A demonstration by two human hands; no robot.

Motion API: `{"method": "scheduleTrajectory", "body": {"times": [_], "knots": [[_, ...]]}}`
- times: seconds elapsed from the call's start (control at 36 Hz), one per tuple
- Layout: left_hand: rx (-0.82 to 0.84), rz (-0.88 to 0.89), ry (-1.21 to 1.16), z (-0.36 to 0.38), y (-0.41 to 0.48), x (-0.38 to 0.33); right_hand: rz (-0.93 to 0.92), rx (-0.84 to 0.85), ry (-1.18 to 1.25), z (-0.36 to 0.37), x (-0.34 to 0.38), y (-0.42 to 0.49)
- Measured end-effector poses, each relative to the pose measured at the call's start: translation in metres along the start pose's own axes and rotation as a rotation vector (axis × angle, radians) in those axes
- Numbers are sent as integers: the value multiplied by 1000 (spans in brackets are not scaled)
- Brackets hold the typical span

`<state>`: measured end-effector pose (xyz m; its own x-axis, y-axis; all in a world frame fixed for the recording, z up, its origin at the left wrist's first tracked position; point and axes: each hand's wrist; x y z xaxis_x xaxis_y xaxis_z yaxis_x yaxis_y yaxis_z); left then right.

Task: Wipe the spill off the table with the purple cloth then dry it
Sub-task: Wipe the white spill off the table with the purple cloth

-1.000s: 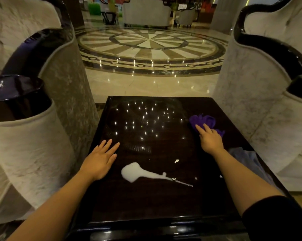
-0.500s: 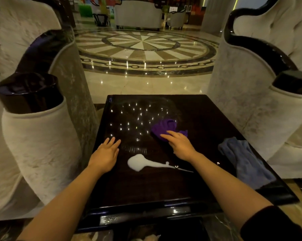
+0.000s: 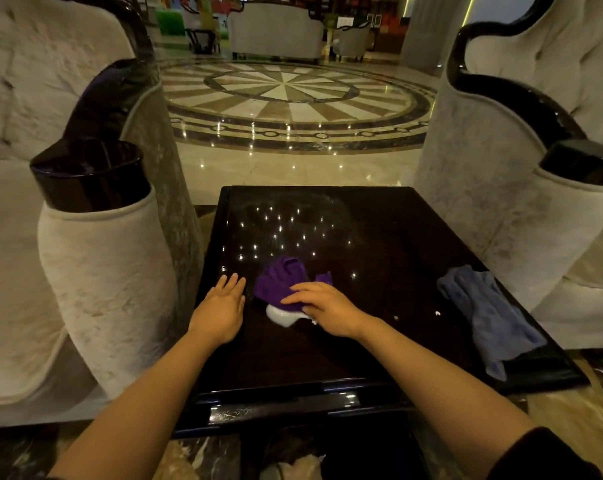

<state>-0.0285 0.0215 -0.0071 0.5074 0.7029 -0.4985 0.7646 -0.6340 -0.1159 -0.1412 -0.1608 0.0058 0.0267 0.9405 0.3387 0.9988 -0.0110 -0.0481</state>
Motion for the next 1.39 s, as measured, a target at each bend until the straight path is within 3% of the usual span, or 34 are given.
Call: {"method": "scheduleTrajectory", "body": {"times": [0.11, 0.33, 0.5, 1.06, 1.39], "knots": [[-10, 4, -18, 2, -5, 1, 20, 67, 43, -9, 8, 5], [-27, 25, -50, 5, -11, 3, 80, 85, -212, -5, 12, 23], [-52, 20, -44, 8, -10, 5, 172, 94, -268, -1, 11, 37], [-51, 31, -19, 7, -12, 4, -95, 15, -318, 13, 26, -33], [-2, -13, 54, 6, -25, -7, -121, 36, -325, 16, 50, -84]]}}
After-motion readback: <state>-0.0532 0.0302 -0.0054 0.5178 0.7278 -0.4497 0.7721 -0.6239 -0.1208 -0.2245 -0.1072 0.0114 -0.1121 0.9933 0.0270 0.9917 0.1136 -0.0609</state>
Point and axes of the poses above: each hand's wrist, its own y-axis towards the middle knuckle, its own z-axis out of the palm, x = y × z, and after that the axes turned 12 degrees about -y, right-handed
